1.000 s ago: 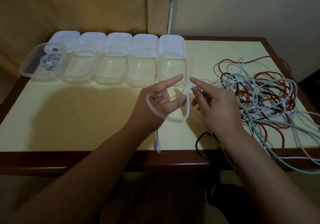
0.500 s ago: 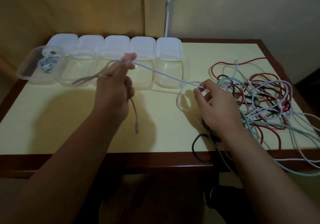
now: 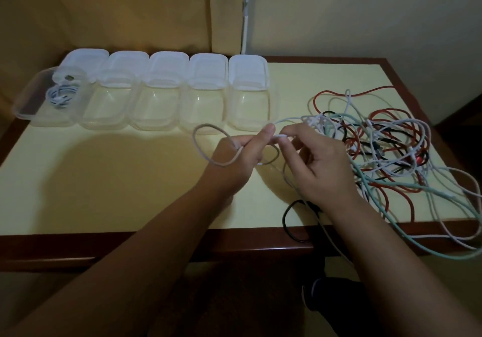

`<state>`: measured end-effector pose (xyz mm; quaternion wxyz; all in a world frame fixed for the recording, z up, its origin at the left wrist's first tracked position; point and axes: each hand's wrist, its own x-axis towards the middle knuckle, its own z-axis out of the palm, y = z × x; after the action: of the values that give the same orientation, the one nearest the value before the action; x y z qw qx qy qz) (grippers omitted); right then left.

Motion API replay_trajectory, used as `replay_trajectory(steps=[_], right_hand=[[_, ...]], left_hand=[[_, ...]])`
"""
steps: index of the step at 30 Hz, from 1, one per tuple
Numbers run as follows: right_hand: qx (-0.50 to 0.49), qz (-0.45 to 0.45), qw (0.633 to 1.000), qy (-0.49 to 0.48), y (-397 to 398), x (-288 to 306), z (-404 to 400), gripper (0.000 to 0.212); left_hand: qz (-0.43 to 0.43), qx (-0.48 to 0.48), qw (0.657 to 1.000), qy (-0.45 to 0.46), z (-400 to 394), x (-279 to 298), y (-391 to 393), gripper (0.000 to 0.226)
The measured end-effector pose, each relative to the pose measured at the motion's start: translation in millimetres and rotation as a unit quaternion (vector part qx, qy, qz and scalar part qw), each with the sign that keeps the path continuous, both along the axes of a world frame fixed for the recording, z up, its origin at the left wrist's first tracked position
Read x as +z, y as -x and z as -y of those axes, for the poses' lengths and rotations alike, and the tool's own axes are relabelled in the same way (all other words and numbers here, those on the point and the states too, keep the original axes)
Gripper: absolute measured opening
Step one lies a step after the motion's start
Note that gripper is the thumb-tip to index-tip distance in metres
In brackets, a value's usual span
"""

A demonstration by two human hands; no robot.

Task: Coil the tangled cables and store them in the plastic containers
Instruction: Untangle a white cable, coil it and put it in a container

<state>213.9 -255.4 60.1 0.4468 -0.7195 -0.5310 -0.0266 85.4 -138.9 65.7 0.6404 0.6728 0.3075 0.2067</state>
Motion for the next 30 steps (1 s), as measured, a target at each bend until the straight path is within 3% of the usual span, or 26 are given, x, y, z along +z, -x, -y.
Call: replay_trajectory(steps=[1, 3, 7, 8, 11, 14, 18, 21, 23, 25, 27, 30], right_hand=[[0.011, 0.005, 1.000, 0.005, 0.5, 0.1, 0.5, 0.017], [0.026, 0.004, 1.000, 0.015, 1.3, 0.4, 1.8, 0.014], [0.027, -0.009, 0.999, 0.044, 1.8, -0.4, 4.0, 0.014], [0.016, -0.008, 0.999, 0.051, 1.0, -0.5, 3.8, 0.018], [-0.020, 0.002, 0.997, 0.080, -2.5, 0.5, 2.2, 0.025], [-0.054, 0.022, 0.991, 0.116, -5.9, 1.6, 0.8, 0.016], [-0.094, 0.023, 0.977, 0.190, -16.8, -3.0, -0.5, 0.017], [-0.113, 0.036, 0.968, 0.219, -24.1, -9.9, -1.3, 0.024], [-0.126, 0.029, 0.973, 0.190, -26.2, -12.4, -2.2, 0.028], [-0.141, 0.004, 0.981, 0.129, -25.7, -11.9, -2.9, 0.029], [-0.147, -0.018, 0.985, 0.084, -21.9, -9.9, -2.3, 0.028], [-0.141, -0.033, 0.988, 0.049, -13.8, -7.9, -0.4, 0.026]], left_hand=[[-0.001, 0.006, 0.999, 0.052, 1.6, 0.3, -3.0, 0.039], [0.007, 0.011, 0.997, 0.074, 0.3, 1.5, -5.9, 0.041], [-0.006, 0.025, 0.989, -0.148, -6.5, 5.0, 1.5, 0.065], [-0.013, 0.031, 0.988, -0.148, -8.7, 6.5, 2.5, 0.069], [0.004, 0.028, 0.999, -0.024, -17.6, 6.5, 3.2, 0.063], [0.061, 0.016, 0.996, 0.058, -26.8, 6.9, 6.8, 0.055], [0.182, 0.054, 0.958, 0.214, -45.6, 21.9, 16.8, 0.045], [0.238, 0.121, 0.930, 0.251, -59.7, 29.9, 28.9, 0.045], [0.219, 0.187, 0.937, 0.200, -67.0, 28.4, 36.4, 0.043], [0.170, 0.216, 0.957, 0.092, -71.3, 24.2, 40.3, 0.041], [0.138, 0.190, 0.972, 0.015, -69.6, 19.2, 38.1, 0.049], [0.127, 0.106, 0.986, -0.023, -52.7, 11.9, 26.8, 0.048]])
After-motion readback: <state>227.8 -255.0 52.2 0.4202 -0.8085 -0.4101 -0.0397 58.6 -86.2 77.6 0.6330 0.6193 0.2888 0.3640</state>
